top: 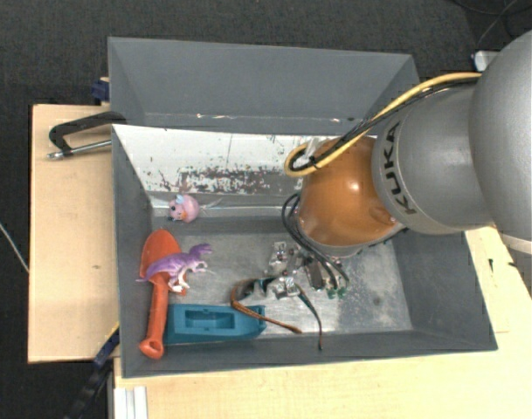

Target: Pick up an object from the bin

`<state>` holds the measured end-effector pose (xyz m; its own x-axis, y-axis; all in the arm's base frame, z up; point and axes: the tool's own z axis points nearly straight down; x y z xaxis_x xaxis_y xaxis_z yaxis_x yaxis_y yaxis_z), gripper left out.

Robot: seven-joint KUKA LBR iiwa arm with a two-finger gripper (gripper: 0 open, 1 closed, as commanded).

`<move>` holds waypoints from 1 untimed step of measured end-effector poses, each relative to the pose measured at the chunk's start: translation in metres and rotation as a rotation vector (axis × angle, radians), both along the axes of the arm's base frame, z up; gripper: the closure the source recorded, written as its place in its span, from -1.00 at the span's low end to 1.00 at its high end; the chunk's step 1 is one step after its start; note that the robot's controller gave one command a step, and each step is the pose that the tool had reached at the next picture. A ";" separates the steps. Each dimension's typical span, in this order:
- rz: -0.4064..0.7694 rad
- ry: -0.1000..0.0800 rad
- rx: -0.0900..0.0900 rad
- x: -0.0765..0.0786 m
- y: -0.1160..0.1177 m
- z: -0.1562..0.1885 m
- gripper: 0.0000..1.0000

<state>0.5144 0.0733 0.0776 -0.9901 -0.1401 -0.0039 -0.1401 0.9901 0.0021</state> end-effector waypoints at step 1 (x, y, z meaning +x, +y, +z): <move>0.016 -0.006 -0.001 0.001 -0.012 0.159 1.00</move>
Offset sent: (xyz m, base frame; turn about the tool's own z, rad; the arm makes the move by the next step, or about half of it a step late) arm 0.0000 0.0000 0.0000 0.0000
